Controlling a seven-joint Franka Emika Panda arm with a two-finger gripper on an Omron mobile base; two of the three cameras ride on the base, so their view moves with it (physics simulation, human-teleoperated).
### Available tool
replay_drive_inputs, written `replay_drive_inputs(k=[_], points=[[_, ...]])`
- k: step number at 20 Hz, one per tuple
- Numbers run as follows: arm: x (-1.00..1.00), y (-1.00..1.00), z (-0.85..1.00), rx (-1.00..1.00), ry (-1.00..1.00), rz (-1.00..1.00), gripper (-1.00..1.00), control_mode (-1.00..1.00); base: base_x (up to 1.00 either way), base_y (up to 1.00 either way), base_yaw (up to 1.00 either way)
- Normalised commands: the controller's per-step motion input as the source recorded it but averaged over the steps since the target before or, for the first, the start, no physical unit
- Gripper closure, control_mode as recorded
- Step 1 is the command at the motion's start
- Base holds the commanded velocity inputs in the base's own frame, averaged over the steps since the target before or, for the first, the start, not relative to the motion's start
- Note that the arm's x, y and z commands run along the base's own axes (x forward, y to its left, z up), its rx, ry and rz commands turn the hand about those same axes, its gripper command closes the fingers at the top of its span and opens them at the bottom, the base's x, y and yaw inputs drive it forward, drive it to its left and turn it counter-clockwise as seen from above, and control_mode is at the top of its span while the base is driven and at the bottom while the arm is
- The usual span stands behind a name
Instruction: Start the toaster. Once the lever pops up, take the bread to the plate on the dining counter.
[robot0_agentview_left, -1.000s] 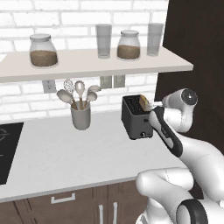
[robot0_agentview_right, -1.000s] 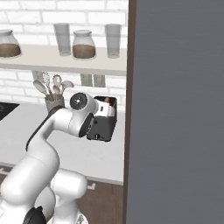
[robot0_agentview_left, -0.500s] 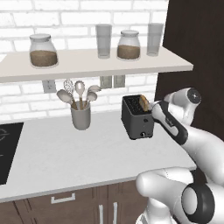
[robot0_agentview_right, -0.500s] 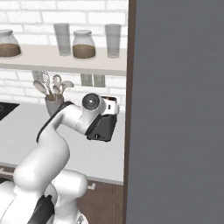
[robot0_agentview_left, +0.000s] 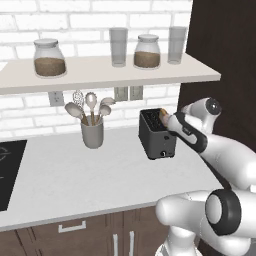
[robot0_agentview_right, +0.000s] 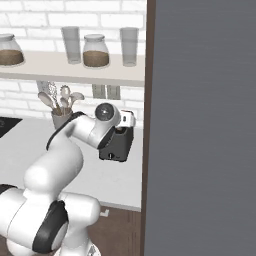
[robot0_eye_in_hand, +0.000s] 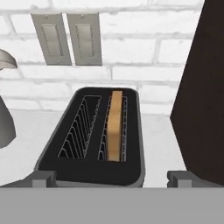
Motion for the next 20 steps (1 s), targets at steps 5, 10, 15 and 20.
replay_drive_inputs(k=[5,10,15,20], points=[[0.21,0.16,-0.26,0.0,0.07,0.0,-1.0,-1.0,0.0,0.0,0.0],[0.25,-0.01,-0.27,0.0,0.12,0.0,-1.0,-1.0,0.0,0.0,0.0],[0.29,-0.16,-0.11,0.0,0.08,0.0,-1.0,-1.0,0.0,0.0,0.0],[0.31,-0.07,-0.19,0.0,0.0,0.0,-1.0,-1.0,0.0,0.0,0.0]])
